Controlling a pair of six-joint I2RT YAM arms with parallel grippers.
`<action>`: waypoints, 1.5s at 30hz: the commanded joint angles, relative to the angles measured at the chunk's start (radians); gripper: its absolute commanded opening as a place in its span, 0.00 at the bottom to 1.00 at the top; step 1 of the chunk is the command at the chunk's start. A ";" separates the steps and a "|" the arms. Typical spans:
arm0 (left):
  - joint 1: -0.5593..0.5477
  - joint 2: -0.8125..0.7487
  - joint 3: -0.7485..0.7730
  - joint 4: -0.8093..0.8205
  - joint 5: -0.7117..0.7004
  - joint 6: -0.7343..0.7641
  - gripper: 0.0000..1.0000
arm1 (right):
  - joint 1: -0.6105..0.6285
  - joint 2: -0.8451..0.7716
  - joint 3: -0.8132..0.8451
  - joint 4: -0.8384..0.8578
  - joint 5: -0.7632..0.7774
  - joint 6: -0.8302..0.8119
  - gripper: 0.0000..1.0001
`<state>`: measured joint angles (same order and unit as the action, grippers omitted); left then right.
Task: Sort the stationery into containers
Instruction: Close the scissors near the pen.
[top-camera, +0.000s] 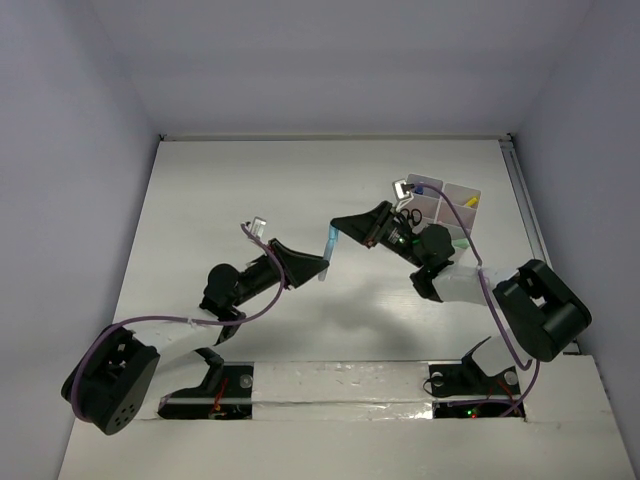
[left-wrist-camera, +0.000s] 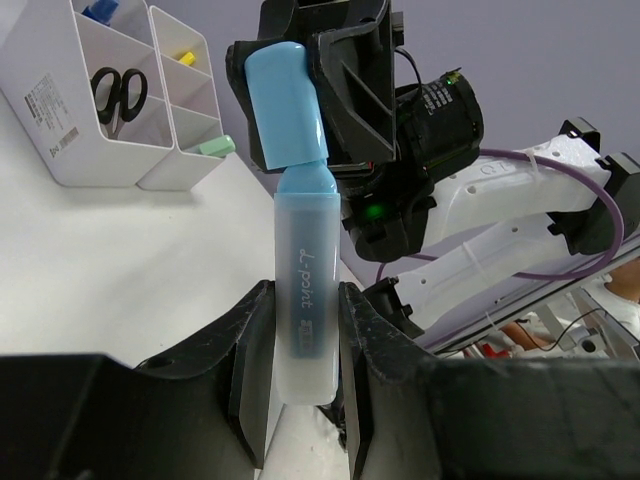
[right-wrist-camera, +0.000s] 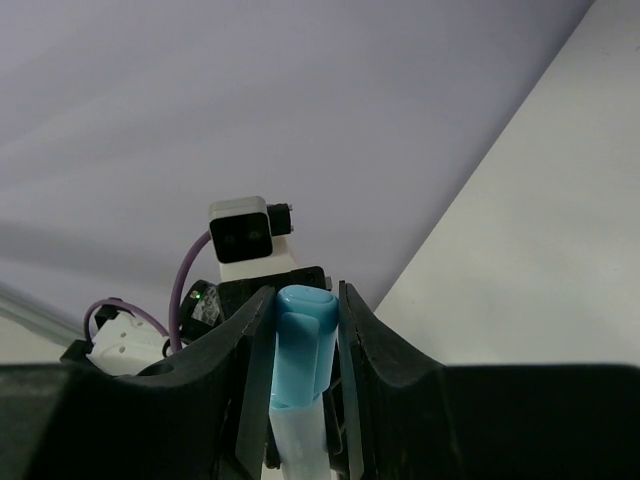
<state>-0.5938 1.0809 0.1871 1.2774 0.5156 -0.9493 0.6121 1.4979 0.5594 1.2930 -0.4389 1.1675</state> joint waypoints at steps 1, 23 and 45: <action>0.006 -0.030 0.064 0.261 -0.022 0.026 0.00 | 0.020 -0.002 -0.007 0.204 0.006 -0.008 0.12; 0.006 -0.048 0.133 0.212 -0.075 0.081 0.00 | 0.097 0.001 -0.067 0.384 0.069 -0.040 0.13; 0.026 -0.075 0.144 0.247 -0.032 0.009 0.00 | 0.107 -0.087 -0.069 0.420 -0.015 -0.127 0.15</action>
<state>-0.5930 1.0489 0.2493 1.1915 0.5453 -0.9047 0.6758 1.4269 0.4850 1.3766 -0.2802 1.0878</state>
